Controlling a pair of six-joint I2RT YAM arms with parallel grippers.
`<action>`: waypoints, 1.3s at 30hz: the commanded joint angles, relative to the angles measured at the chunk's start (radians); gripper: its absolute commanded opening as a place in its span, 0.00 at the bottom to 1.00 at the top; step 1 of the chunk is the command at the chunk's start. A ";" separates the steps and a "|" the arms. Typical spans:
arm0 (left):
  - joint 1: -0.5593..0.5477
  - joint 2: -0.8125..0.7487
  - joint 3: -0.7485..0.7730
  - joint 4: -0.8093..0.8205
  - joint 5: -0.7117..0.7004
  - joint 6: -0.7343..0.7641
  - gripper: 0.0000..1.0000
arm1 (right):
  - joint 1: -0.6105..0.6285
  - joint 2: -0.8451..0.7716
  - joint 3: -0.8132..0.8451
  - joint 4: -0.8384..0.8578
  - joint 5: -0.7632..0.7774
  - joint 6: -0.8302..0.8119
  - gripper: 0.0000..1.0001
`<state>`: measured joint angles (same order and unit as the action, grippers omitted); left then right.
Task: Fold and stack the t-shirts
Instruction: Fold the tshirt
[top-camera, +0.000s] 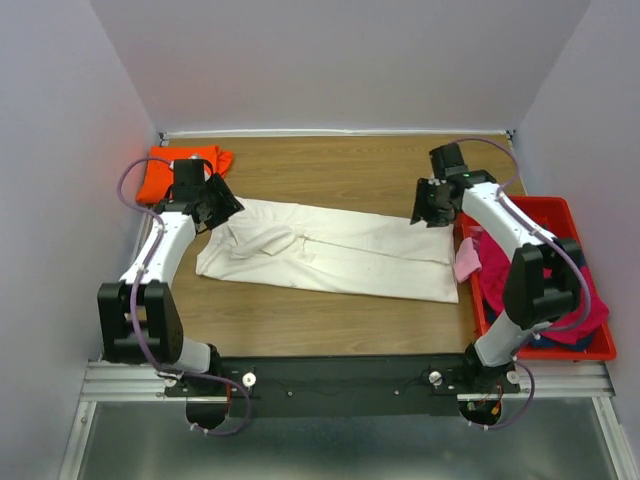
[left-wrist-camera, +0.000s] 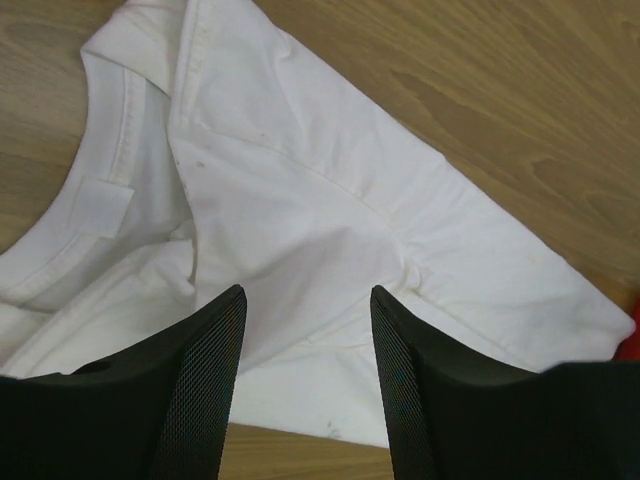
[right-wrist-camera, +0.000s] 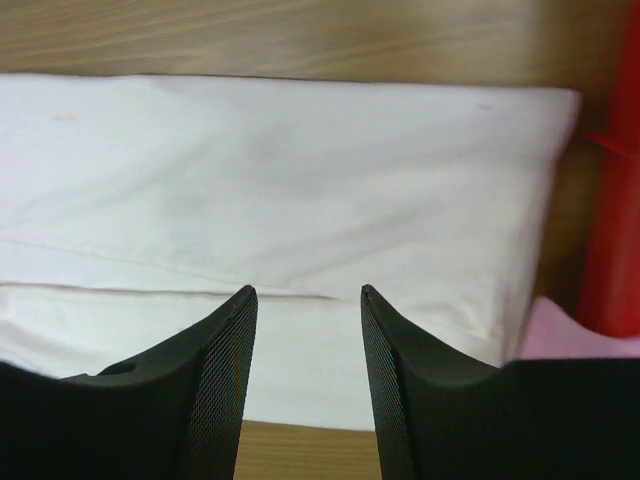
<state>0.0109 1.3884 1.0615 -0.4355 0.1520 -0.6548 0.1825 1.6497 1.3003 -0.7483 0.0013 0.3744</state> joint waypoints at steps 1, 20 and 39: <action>0.000 0.113 0.067 -0.012 0.009 0.153 0.60 | 0.153 0.085 0.074 0.046 -0.052 0.006 0.53; 0.006 0.236 0.051 0.009 -0.029 0.330 0.60 | 0.640 0.519 0.504 0.271 -0.187 0.054 0.51; 0.027 0.017 -0.090 0.012 -0.058 0.380 0.61 | 0.729 0.745 0.634 0.277 -0.123 0.015 0.50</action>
<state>0.0319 1.4513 1.0000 -0.4084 0.1196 -0.2951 0.9051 2.3535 1.9076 -0.4736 -0.1719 0.4168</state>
